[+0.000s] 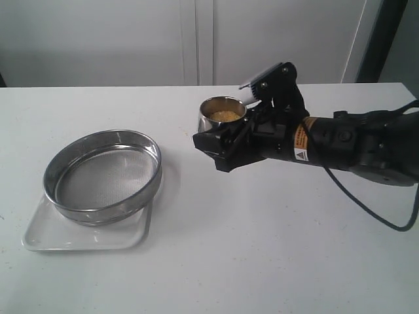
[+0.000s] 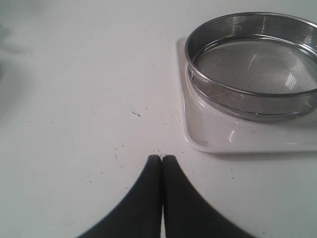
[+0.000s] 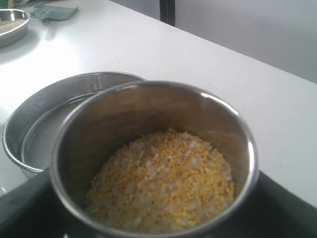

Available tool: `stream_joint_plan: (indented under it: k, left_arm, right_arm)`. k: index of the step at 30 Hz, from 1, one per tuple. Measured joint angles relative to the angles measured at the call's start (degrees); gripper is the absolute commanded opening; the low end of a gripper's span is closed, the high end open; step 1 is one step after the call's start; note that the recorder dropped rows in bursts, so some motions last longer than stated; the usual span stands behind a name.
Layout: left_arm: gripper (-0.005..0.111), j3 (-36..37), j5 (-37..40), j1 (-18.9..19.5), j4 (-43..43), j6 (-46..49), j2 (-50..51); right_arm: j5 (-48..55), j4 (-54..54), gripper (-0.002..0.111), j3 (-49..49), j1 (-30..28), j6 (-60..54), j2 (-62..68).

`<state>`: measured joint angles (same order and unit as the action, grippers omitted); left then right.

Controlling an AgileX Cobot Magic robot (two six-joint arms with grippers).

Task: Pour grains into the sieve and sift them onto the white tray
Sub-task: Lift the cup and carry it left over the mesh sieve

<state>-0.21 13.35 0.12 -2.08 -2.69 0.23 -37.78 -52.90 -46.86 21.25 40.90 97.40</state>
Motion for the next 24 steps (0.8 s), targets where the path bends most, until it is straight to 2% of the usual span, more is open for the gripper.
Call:
stream_joint_plan:
  k: [16, 24]
  left_arm:
    - [0.000, 0.0, 0.0, 0.0, 0.0, 0.0, 0.0]
    - [0.000, 0.0, 0.0, 0.0, 0.0, 0.0, 0.0]
  right_arm:
    - [14.9, -0.1, 0.000, -10.5, 10.7, 0.0, 0.0]
    - [24.2, 0.1, 0.000, -20.3, 16.4, 2.6, 5.1]
